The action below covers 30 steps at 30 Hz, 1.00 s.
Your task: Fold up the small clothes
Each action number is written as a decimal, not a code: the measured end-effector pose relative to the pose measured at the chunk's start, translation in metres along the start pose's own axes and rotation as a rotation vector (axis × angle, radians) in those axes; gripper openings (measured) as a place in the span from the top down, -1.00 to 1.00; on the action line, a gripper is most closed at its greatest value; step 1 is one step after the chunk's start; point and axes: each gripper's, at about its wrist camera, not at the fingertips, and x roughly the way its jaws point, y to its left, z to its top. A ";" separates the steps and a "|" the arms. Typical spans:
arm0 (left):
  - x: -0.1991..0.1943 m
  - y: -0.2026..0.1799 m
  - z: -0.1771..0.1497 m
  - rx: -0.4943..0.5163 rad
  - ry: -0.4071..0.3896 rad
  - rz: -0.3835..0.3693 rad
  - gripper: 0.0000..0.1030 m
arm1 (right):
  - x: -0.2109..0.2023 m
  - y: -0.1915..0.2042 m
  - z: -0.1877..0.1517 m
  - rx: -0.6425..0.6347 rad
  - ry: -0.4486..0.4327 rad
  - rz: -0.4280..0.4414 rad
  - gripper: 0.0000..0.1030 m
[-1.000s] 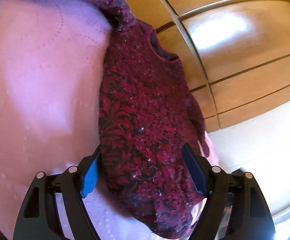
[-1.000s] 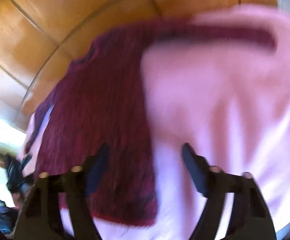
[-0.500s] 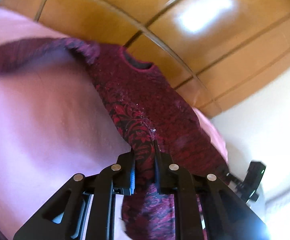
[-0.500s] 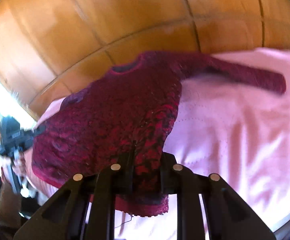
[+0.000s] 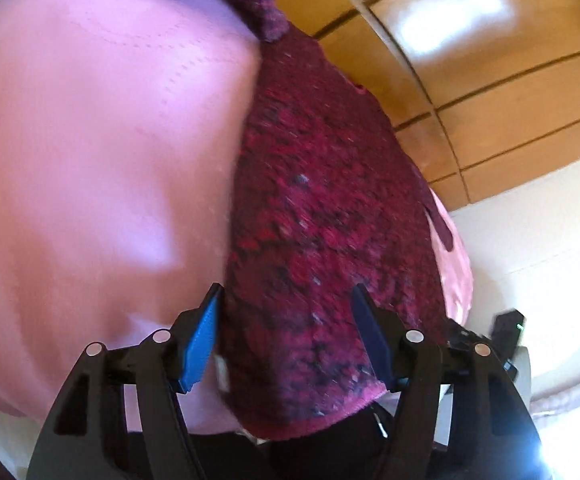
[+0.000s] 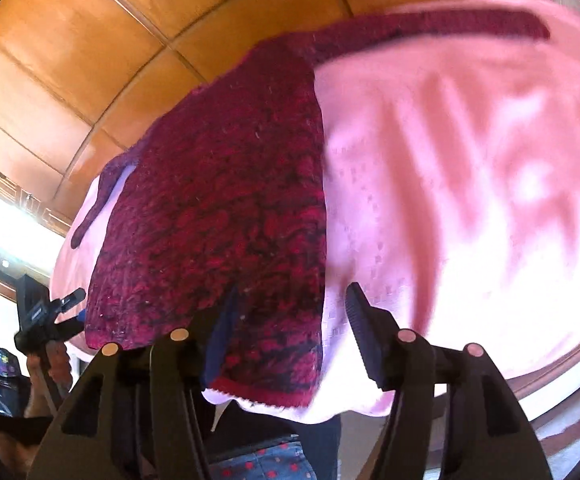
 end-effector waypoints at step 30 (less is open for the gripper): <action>0.006 -0.074 0.043 0.373 -0.107 0.237 -0.03 | -0.020 -0.007 0.016 0.013 -0.026 -0.009 0.05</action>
